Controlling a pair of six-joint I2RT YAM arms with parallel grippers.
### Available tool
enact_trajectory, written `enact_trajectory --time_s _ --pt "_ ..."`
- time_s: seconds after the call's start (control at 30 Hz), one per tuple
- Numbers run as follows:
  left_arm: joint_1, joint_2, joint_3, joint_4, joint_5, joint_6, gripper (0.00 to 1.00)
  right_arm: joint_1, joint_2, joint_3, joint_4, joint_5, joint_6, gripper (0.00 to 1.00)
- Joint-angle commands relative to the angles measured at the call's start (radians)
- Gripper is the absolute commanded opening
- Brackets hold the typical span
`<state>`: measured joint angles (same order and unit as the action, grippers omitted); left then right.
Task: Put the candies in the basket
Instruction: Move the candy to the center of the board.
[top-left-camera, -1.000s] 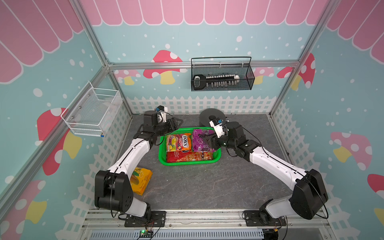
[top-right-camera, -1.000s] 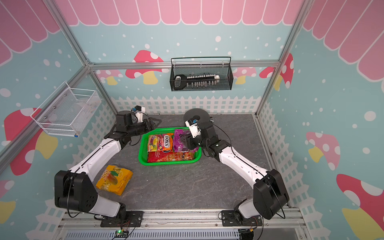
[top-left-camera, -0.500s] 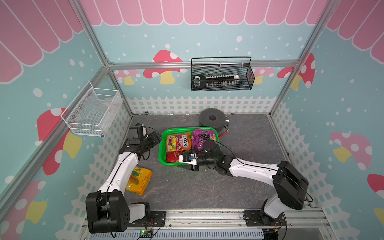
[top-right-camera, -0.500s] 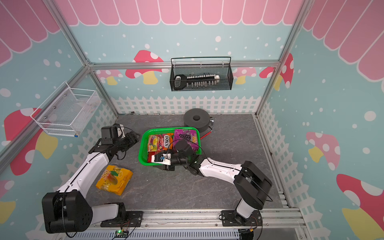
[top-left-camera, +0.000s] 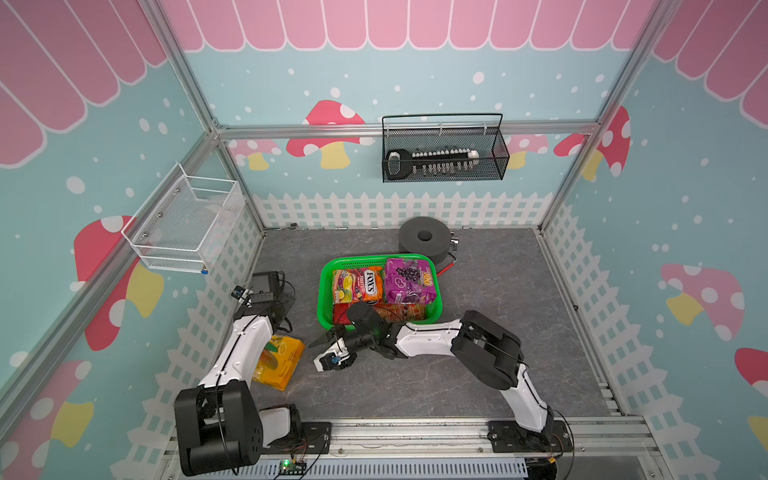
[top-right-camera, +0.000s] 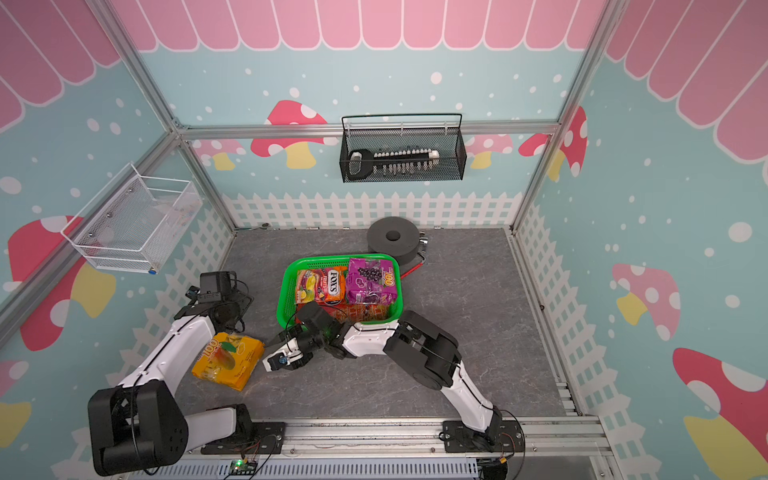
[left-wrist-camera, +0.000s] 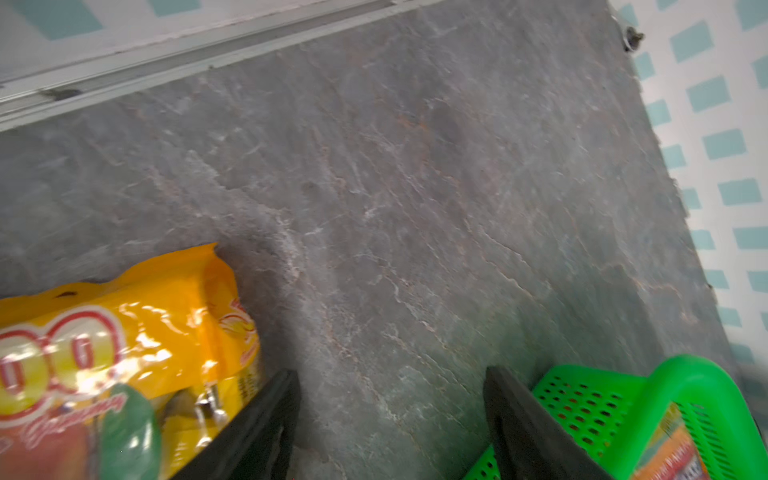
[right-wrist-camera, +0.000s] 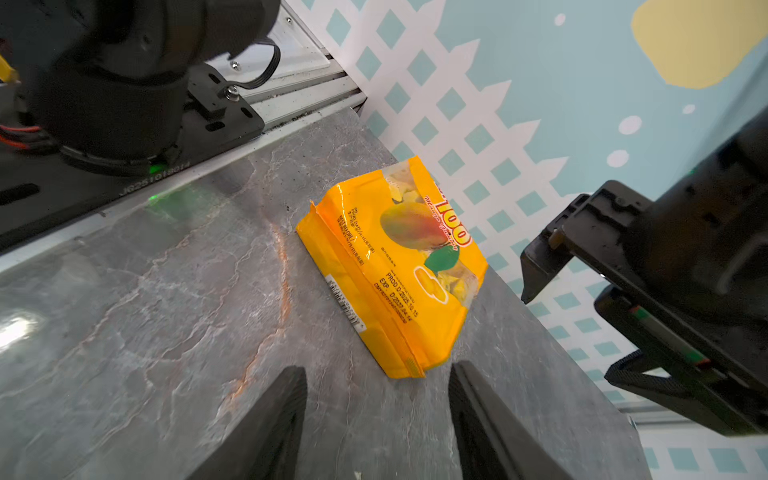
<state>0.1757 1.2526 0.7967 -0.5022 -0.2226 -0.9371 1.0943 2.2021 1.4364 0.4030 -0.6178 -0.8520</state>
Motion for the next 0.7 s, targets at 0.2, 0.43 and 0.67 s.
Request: enact_trajectory --time_s 0.2,0.43,0.67 --pt "0.144 0.068 -0.013 -0.035 -0.004 -0.089 0.72 0.044 0.246 0.358 -0.216 0.043 -0.058 0.61" --pt "0.145 0.053 -0.039 -0.026 0.007 -0.088 0.73 0.050 0.365 0.536 -0.358 0.063 -0.045 0.48" --pt "0.150 0.068 -0.036 -0.016 0.031 -0.065 0.72 0.053 0.311 0.475 -0.444 0.065 -0.145 0.17"
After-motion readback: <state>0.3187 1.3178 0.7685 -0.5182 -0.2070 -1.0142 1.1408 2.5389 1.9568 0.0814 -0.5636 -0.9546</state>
